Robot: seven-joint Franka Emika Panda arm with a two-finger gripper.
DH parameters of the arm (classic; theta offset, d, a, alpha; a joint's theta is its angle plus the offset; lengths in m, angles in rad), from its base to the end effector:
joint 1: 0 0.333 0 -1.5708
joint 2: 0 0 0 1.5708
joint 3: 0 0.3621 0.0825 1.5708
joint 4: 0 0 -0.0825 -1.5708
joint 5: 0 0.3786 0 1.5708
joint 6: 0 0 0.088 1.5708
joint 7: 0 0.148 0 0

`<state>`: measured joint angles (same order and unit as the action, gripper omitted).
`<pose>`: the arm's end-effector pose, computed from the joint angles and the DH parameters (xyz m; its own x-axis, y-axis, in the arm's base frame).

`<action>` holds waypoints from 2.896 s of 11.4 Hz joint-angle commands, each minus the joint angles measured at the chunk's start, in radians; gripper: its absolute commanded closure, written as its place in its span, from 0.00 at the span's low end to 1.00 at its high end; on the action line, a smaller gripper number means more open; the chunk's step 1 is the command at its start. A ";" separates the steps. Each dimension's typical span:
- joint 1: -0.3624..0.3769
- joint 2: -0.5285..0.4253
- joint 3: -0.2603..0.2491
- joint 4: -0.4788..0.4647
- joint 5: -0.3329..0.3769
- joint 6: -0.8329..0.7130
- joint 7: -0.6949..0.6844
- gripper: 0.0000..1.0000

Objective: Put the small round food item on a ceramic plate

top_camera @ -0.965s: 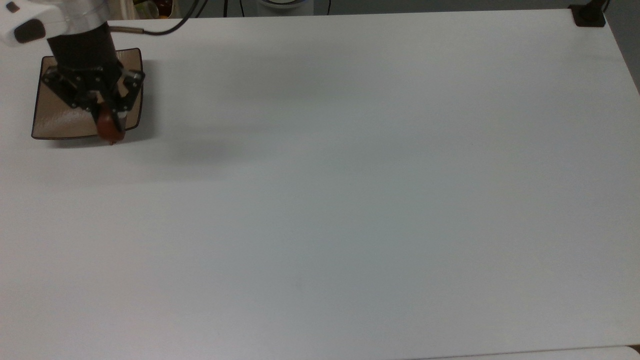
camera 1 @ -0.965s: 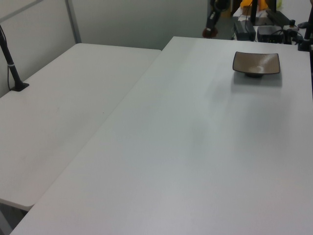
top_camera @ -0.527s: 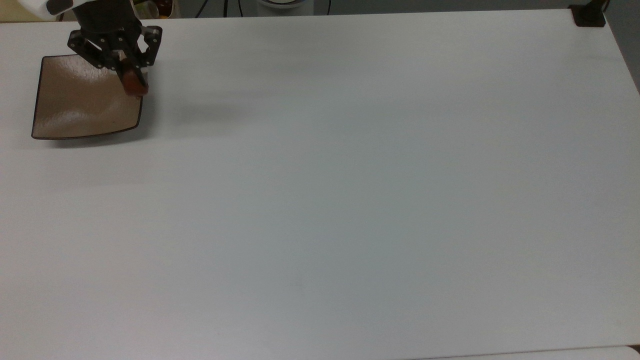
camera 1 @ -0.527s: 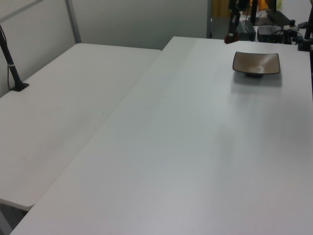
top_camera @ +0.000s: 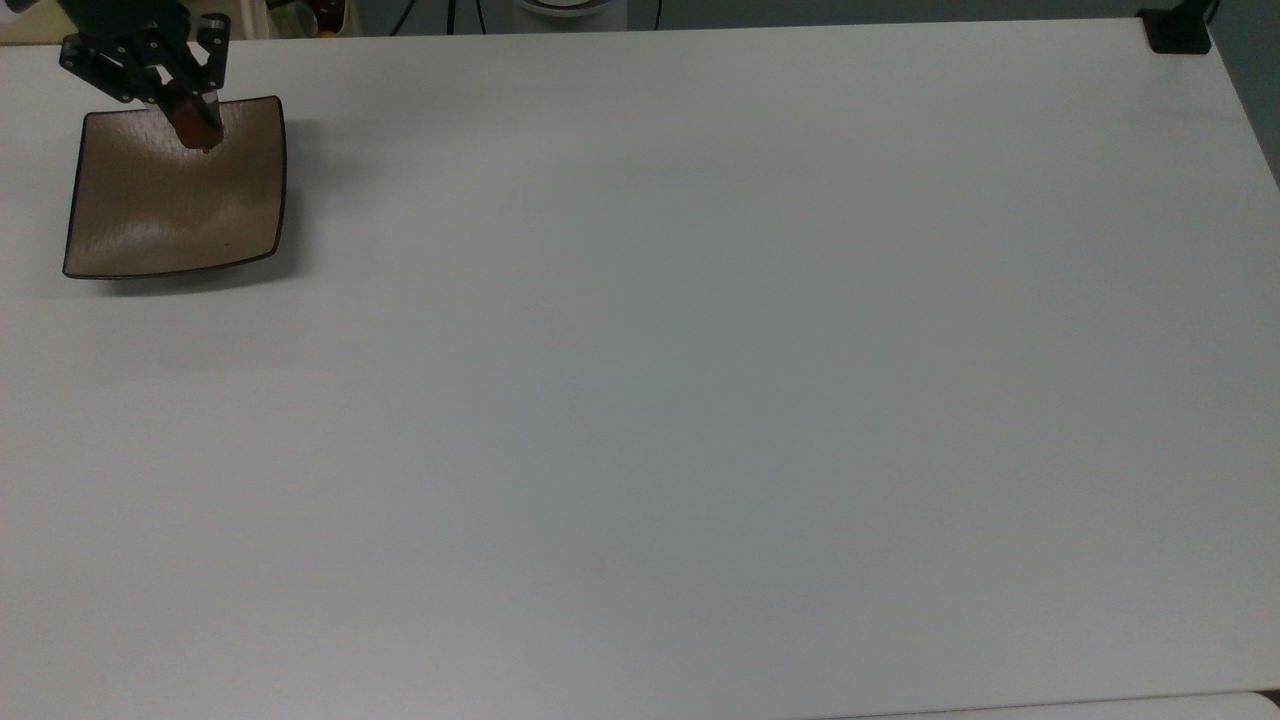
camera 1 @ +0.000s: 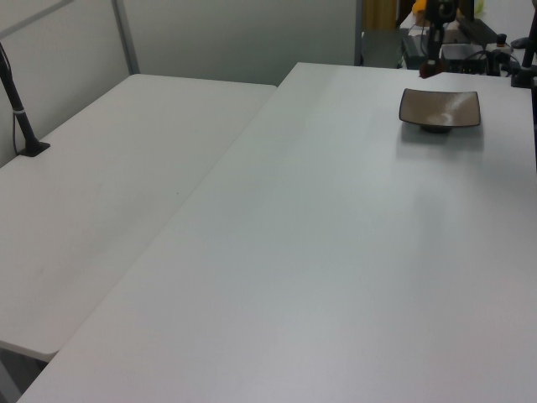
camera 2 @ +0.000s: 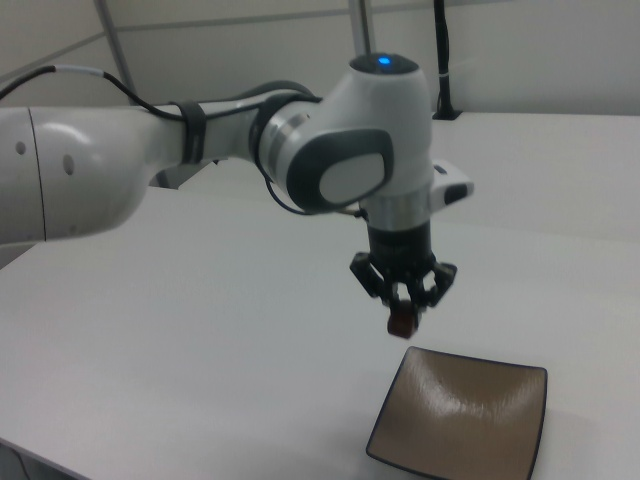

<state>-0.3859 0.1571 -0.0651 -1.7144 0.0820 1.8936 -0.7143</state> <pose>0.5589 -0.2580 0.4988 0.9700 0.2352 0.0610 0.2377 -0.9706 -0.0373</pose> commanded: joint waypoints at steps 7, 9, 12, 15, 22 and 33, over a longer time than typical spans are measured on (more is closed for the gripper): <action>-0.093 -0.039 0.002 -0.359 0.045 0.506 -0.198 0.70; -0.084 -0.022 0.002 -0.424 0.065 0.661 -0.198 0.70; -0.074 0.018 0.004 -0.482 0.093 0.832 -0.198 0.70; -0.073 0.038 0.004 -0.482 0.094 0.857 -0.198 0.64; -0.071 -0.103 0.014 -0.327 0.096 0.464 -0.163 0.00; 0.232 -0.203 0.040 0.167 0.110 -0.306 0.619 0.00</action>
<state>-0.2606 -0.0285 -0.0303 -1.5425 0.2029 1.6038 -0.2357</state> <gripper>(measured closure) 0.000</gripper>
